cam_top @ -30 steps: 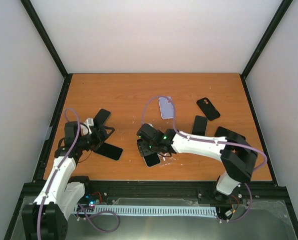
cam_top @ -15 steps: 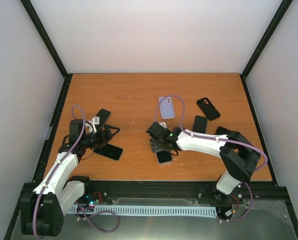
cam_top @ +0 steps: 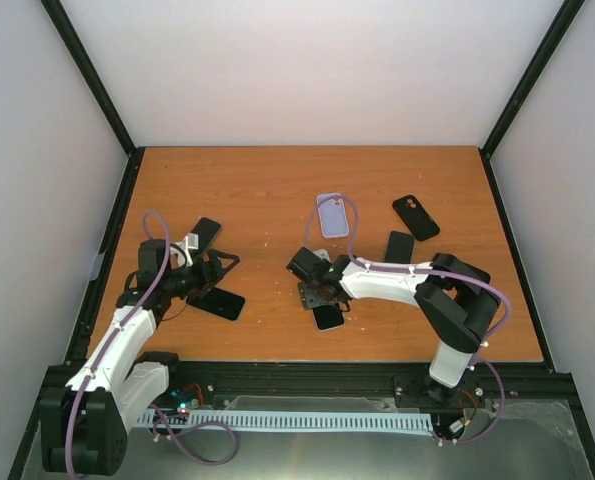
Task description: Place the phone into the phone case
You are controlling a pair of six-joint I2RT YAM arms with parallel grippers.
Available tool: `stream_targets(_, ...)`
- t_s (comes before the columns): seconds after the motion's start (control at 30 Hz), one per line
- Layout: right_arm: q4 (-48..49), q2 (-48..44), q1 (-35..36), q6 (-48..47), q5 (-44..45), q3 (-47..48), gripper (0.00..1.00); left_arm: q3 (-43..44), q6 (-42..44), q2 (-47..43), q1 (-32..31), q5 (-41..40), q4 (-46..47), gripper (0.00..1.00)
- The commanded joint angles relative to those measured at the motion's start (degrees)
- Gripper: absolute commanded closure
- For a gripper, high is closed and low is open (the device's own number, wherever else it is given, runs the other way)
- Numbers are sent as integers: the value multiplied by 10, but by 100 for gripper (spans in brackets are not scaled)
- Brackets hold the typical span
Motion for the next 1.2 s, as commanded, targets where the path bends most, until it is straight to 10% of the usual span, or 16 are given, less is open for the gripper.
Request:
stream_targets(0.0,-11,12,-3,6,16,13,41,-1,-2,-10,-3,1,9,8)
stream_targets(0.4,-9,-45,-10,-5,-12,2,18,2,6,9,-2,3,11,8)
stream_targets(1.17,66,-45,-56,-1,-81,-99,34,14,-63,104,-148,-47,103,9)
